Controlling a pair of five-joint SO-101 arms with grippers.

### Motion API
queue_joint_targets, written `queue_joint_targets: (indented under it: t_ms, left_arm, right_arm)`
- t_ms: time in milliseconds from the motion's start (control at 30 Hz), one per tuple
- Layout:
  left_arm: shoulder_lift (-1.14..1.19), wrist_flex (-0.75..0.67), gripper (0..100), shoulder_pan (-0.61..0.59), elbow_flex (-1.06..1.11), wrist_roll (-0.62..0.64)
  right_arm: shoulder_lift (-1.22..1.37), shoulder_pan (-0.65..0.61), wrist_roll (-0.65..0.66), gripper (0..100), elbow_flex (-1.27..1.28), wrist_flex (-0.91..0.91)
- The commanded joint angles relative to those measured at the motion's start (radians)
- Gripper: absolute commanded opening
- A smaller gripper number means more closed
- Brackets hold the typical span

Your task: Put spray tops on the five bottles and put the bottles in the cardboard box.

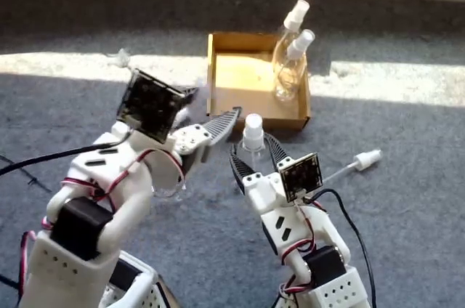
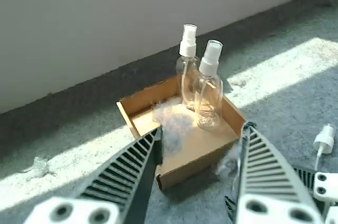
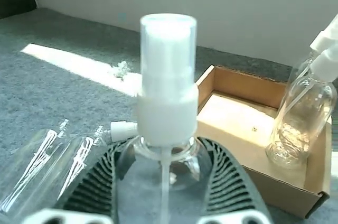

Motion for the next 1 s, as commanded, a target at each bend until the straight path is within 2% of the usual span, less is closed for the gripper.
queue_joint_targets:
  t_ms: [0, 133, 233, 367, 500, 667, 767, 967]
  left_arm:
    - [-0.03, 0.068, 23, -0.13, -0.082, -0.005]
    - [-0.028, 0.11, 23, -0.197, 0.024, -0.005]
    - [-0.031, 0.104, 23, -0.217, 0.159, -0.005]
    - [-0.031, -0.006, 23, -0.219, 0.325, -0.005]
    - [-0.031, -0.112, 23, -0.22, 0.441, -0.005]
    - [-0.031, -0.17, 23, -0.22, 0.542, -0.003]
    - [-0.031, -0.207, 23, -0.22, 0.57, -0.003]
    - [-0.031, -0.226, 23, -0.219, 0.585, -0.003]
  right_arm:
    - [-0.018, 0.104, -0.012, 0.4, -0.019, -0.119]
    - [-0.018, 0.266, -0.012, 0.4, -0.028, -0.274]
    - [-0.004, 0.32, -0.008, 0.4, -0.067, -0.394]
    - [0.145, 0.32, -0.006, 0.4, -0.111, -0.516]
    - [0.43, 0.321, -0.008, 0.4, -0.24, -0.627]
    - [0.84, 0.318, -0.012, 0.4, -0.484, -0.707]
    - [1.029, 0.318, -0.006, 0.4, -0.578, -0.839]
    - [1.251, 0.321, -0.011, 0.4, -0.556, -1.061]
